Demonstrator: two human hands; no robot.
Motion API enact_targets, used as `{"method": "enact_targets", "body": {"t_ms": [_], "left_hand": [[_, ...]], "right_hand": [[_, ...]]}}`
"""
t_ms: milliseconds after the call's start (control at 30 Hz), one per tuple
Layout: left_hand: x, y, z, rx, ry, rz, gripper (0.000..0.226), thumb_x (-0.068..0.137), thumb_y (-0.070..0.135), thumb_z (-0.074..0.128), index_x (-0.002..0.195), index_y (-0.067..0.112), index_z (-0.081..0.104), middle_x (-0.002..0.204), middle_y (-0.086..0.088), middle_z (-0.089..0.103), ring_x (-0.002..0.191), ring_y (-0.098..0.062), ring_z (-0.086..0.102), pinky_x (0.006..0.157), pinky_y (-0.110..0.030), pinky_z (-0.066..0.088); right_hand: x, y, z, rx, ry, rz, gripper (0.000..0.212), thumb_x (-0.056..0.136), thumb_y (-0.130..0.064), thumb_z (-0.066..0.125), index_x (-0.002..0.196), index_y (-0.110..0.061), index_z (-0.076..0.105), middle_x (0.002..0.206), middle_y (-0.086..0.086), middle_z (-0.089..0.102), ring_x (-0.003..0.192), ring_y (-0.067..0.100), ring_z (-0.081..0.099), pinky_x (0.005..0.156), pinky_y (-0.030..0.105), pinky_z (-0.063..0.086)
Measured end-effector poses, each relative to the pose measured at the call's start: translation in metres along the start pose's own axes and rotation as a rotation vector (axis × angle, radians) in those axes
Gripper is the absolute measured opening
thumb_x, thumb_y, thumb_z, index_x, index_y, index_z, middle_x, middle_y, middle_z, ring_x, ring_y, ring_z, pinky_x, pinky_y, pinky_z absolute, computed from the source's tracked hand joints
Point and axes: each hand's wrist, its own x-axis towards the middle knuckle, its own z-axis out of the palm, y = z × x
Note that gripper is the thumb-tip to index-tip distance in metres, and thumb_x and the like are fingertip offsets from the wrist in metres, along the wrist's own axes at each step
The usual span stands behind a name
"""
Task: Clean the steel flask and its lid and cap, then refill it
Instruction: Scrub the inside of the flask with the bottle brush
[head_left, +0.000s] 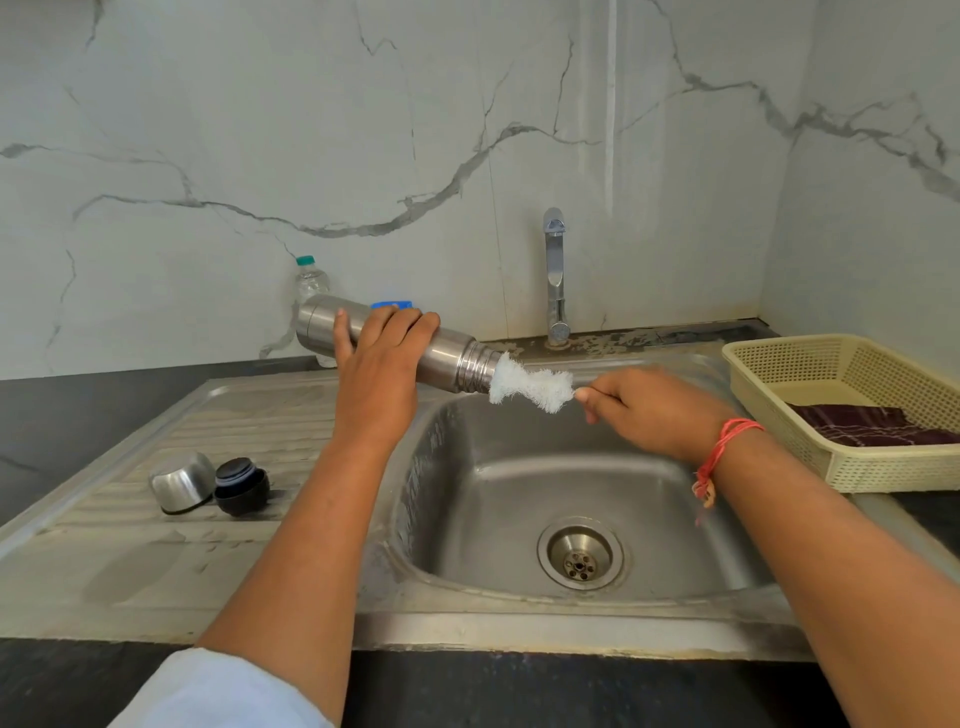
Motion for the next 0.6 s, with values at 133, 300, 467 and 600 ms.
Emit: {"method": "enact_targets", "body": {"t_ms": [133, 300, 467, 600], "left_hand": [[0.002, 0.003, -0.003, 0.011, 0.000, 0.025, 0.070, 0.074, -0.012, 0.069, 0.135, 0.021, 0.058, 0.134, 0.002, 0.059, 0.136, -0.027, 0.044, 0.123, -0.065, 0.010], [0.003, 0.007, -0.001, -0.027, 0.003, 0.062, 0.069, 0.073, -0.010, 0.073, 0.134, 0.020, 0.059, 0.134, 0.002, 0.060, 0.136, -0.027, 0.046, 0.124, -0.063, 0.009], [0.004, 0.028, 0.004, -0.117, -0.007, 0.055, 0.069, 0.075, -0.007, 0.074, 0.135, 0.022, 0.057, 0.136, 0.003, 0.058, 0.139, -0.026, 0.045, 0.124, -0.062, 0.015], [0.002, 0.028, 0.012, -0.178, -0.029, 0.000, 0.074, 0.074, -0.009, 0.076, 0.139, 0.022, 0.056, 0.143, -0.003, 0.052, 0.145, -0.028, 0.040, 0.123, -0.062, 0.020]], "right_hand": [[0.000, 0.000, 0.003, 0.066, -0.025, -0.013, 0.044, 0.105, -0.047, 0.041, 0.083, -0.024, 0.071, 0.060, -0.009, 0.052, 0.062, 0.005, 0.052, 0.058, 0.025, 0.034], [-0.003, 0.000, 0.005, 0.271, -0.130, 0.005, 0.046, 0.104, -0.050, 0.043, 0.082, -0.021, 0.073, 0.046, -0.010, 0.036, 0.039, 0.005, 0.035, 0.044, 0.018, 0.029], [-0.004, -0.007, 0.010, 0.608, -0.195, 0.083, 0.050, 0.104, -0.050, 0.044, 0.090, -0.008, 0.067, 0.053, 0.001, 0.031, 0.040, 0.013, 0.023, 0.038, 0.021, 0.019], [-0.006, -0.008, 0.010, 0.564, -0.097, 0.069, 0.050, 0.103, -0.050, 0.045, 0.084, -0.010, 0.068, 0.049, -0.001, 0.033, 0.037, 0.012, 0.025, 0.036, 0.021, 0.023]]}}
